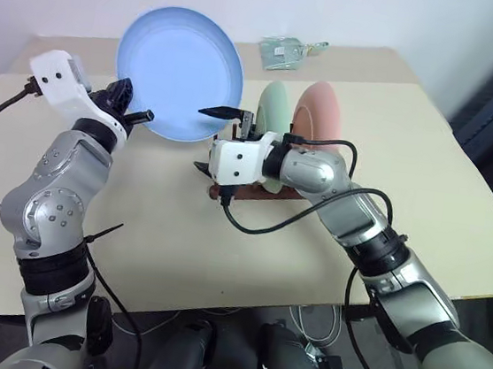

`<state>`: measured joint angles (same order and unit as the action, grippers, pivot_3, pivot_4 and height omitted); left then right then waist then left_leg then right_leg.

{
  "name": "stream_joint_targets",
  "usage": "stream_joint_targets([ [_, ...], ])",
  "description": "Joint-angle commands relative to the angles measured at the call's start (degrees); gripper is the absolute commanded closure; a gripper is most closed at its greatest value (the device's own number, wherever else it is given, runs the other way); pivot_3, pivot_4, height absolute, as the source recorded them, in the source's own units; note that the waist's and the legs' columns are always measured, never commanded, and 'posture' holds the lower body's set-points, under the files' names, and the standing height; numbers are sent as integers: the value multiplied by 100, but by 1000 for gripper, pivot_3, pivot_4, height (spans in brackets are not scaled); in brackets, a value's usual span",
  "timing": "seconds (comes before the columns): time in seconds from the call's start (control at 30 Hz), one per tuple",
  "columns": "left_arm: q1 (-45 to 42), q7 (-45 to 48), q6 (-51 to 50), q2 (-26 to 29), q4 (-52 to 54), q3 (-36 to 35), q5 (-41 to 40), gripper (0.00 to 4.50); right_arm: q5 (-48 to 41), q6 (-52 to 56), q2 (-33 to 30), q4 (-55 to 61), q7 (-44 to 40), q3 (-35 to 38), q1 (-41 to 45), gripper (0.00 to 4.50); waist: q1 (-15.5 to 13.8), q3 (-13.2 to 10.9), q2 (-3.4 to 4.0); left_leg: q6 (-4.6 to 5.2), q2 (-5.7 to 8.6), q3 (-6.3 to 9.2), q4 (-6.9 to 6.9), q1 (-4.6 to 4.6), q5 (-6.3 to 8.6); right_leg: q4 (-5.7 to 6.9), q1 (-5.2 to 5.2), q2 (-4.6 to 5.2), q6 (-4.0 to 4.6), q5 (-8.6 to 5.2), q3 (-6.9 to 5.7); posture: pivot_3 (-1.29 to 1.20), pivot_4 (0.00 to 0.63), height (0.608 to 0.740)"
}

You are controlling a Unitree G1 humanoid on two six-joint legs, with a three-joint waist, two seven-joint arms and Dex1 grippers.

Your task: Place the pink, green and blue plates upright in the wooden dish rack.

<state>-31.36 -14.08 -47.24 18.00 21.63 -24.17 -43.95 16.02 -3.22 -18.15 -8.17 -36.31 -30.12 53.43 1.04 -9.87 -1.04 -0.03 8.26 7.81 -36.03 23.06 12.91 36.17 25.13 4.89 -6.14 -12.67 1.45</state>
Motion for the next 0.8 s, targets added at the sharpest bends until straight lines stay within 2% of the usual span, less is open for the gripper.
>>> stream_joint_targets([
  [0.03,-274,-83,-49,16,444,-116,-310,4497,547,-434,387,-726,411,-163,523,258,-4,0,0,-1,-2,1,0,1,0,-1,0,-5,1,0,0,0,150,740],
  [0.1,-224,-69,-122,47,545,-96,-417,4500,948,-591,487,-1176,666,-282,714,912,-11,0,0,-2,-2,0,-2,1,0,-1,0,-6,1,1,1,0,150,740],
  [0.27,-167,-83,-159,53,597,-161,-656,4500,1163,-715,572,-1366,804,-190,760,3434,-36,0,-1,-3,-1,2,-6,2,0,-4,-4,-9,2,1,1,0,150,740],
  [0.3,-151,-52,-148,53,595,-167,-687,4500,1198,-722,578,-1348,834,-166,759,4123,-33,0,-1,-3,-1,2,-5,2,0,-3,-3,-9,2,1,1,0,150,740],
  [0.33,-136,-37,-138,34,586,-184,-728,4179,1246,-740,568,-1312,872,-151,759,4497,-28,0,0,-3,-2,2,-4,2,-1,-2,-1,-10,2,1,2,0,150,740],
  [0.4,-149,8,-53,-9,544,-235,-775,3442,1303,-774,539,-1215,900,-110,741,4500,-29,0,-1,-7,-3,3,-2,2,-2,0,1,-12,3,1,2,0,150,740],
  [0.57,-472,-49,731,-53,260,-813,-916,913,1258,-856,450,-880,860,32,631,4500,-21,-1,-1,-8,-5,3,-3,2,-3,0,2,-14,4,2,2,0,150,740],
  [0.7,-374,97,1421,413,-329,-1469,-539,913,872,-972,402,-454,769,295,408,4500,-2,-1,-1,-14,-9,2,0,2,-1,0,5,-17,6,3,2,0,150,740],
  [0.8,175,561,1833,870,-623,-1513,28,913,224,-1092,475,-36,598,632,165,4500,0,-1,0,-15,-11,1,5,2,-1,-2,7,-20,7,3,4,0,150,740],
])
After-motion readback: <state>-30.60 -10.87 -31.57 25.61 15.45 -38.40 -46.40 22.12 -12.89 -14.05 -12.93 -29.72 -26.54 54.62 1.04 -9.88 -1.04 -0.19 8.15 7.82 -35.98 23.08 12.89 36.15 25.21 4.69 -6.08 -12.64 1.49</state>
